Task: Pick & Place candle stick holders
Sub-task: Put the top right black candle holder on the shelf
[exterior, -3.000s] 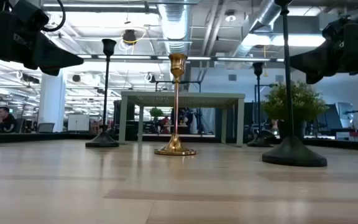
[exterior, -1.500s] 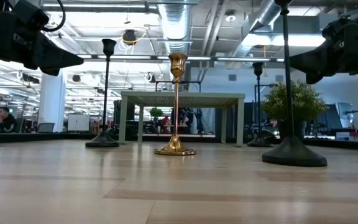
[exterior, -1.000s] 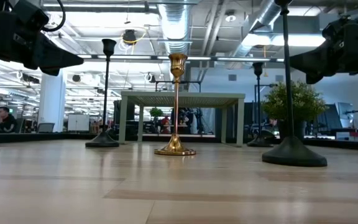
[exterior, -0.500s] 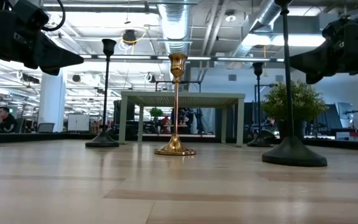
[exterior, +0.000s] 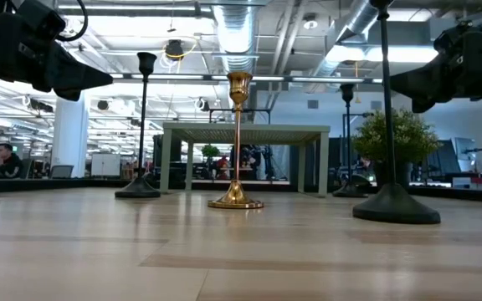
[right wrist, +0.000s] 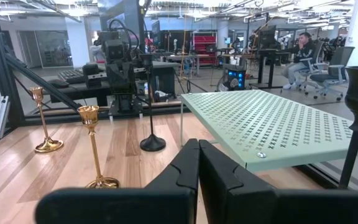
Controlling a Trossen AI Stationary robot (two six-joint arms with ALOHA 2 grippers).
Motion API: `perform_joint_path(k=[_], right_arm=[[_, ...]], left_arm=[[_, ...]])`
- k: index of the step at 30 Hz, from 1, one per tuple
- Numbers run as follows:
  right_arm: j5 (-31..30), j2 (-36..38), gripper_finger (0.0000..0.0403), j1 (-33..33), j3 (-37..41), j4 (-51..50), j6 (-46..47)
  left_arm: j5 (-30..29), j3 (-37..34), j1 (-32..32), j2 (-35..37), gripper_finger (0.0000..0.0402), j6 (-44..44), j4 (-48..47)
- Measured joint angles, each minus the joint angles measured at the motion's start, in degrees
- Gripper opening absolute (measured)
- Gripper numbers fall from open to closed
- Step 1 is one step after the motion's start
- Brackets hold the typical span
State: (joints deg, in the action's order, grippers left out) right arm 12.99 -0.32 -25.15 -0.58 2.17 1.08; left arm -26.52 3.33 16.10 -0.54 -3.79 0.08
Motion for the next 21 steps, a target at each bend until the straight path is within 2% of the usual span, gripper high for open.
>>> perform_joint_path(k=[21], right_arm=[[0.02, 0.02, 0.0000, 0.00, 0.00, 0.00, 0.00]], left_arm=[[0.00, 0.02, 0.00, 0.00, 0.0006, 0.00, 1.04]])
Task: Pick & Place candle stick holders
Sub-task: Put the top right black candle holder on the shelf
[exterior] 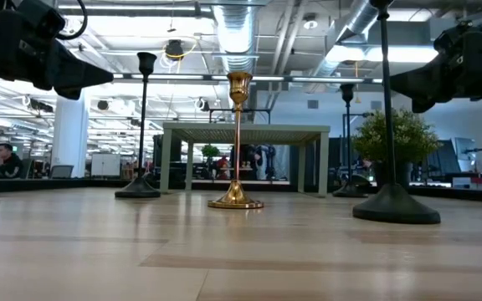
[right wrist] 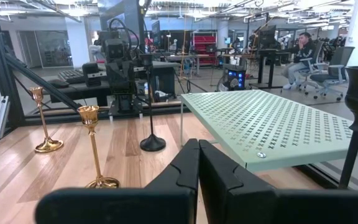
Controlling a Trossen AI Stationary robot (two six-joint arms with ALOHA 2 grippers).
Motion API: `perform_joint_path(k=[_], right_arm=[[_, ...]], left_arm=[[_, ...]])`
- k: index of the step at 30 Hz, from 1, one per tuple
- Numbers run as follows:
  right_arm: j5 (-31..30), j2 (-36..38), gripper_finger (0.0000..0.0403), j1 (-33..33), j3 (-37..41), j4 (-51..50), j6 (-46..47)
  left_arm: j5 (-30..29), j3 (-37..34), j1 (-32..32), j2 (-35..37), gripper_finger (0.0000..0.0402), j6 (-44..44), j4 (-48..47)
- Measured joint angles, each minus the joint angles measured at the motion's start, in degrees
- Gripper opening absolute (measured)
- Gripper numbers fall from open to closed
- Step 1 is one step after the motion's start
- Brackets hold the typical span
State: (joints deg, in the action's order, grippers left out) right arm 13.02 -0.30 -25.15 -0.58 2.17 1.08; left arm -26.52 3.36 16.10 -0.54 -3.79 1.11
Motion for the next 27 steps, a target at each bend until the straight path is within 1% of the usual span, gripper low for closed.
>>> perform_joint_path(k=[27], right_arm=[[-0.02, -0.02, 0.0000, 0.00, -0.01, -0.01, 0.00]], left_arm=[[0.00, 0.00, 0.00, 0.00, 0.0006, 0.00, 0.73]])
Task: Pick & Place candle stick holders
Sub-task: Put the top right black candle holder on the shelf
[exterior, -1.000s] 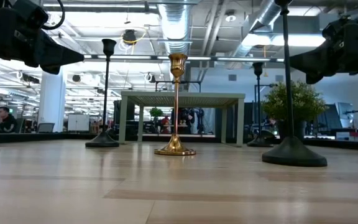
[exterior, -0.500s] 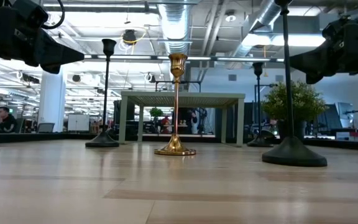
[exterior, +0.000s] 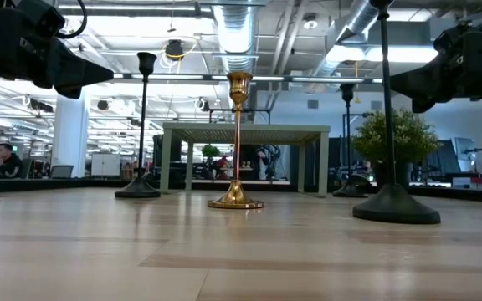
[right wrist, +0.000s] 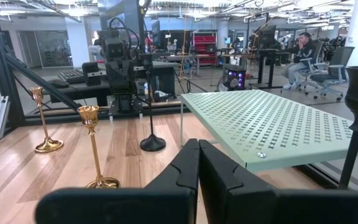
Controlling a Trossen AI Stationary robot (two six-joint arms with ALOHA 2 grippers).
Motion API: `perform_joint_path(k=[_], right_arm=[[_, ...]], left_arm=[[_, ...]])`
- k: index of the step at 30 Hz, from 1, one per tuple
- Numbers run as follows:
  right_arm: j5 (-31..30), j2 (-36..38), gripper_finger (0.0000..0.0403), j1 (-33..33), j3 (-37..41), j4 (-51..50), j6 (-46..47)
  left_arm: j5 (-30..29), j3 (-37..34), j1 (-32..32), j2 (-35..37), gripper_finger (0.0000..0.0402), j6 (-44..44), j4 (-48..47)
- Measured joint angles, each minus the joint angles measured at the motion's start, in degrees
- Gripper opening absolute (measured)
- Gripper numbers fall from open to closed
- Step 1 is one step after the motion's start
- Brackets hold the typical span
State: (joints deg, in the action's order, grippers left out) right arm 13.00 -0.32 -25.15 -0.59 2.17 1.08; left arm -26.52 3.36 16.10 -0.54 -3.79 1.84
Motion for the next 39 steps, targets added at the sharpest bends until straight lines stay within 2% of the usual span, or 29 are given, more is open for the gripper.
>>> perform_joint_path(k=[34, 39], right_arm=[[-0.02, 0.00, 0.0000, 0.00, 0.05, 1.07, 2.42], [-2.27, -0.02, 0.0000, 0.00, -0.51, 1.35, 3.34]], left_arm=[[0.00, 0.00, 0.00, 0.00, 0.0006, -0.20, 1.92], [0.00, 0.00, 0.00, 0.00, 0.0006, -0.25, 2.53]])
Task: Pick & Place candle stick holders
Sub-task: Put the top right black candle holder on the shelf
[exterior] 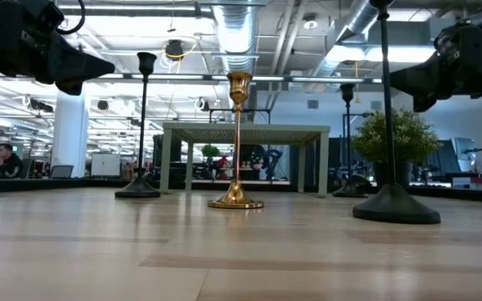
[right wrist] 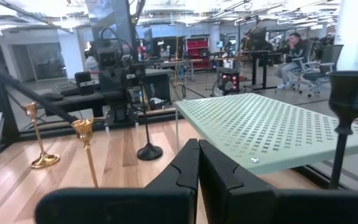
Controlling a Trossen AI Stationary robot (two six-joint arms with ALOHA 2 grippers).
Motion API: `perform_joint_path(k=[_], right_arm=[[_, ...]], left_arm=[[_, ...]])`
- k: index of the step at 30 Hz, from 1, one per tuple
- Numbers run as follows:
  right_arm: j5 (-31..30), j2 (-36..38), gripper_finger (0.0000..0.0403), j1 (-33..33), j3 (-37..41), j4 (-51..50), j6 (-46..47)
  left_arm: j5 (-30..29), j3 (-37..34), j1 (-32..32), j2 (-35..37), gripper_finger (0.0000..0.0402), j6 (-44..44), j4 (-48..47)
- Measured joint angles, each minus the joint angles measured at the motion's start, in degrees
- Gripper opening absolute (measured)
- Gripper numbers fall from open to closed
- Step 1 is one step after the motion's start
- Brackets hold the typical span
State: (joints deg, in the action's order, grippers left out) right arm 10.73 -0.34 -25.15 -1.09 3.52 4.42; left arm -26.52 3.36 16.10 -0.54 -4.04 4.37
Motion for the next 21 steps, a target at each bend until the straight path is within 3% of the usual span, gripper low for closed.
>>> perform_joint_path(k=[4, 10, 21], right_arm=[[-0.87, 0.00, 0.0000, 0.02, -0.03, 0.06, 0.37], [-6.89, -1.62, 0.0000, 1.40, -0.14, 0.13, 1.75], [-28.39, -15.71, 0.0000, 16.33, -6.84, -0.08, -0.29]], left_arm=[[0.00, 0.00, 0.00, 0.00, 0.0006, -0.16, 0.08], [0.00, 0.00, 0.00, 0.00, 0.0006, -0.16, 0.42], [-0.55, 0.00, 0.00, 0.00, 0.0006, -0.16, 0.86]])
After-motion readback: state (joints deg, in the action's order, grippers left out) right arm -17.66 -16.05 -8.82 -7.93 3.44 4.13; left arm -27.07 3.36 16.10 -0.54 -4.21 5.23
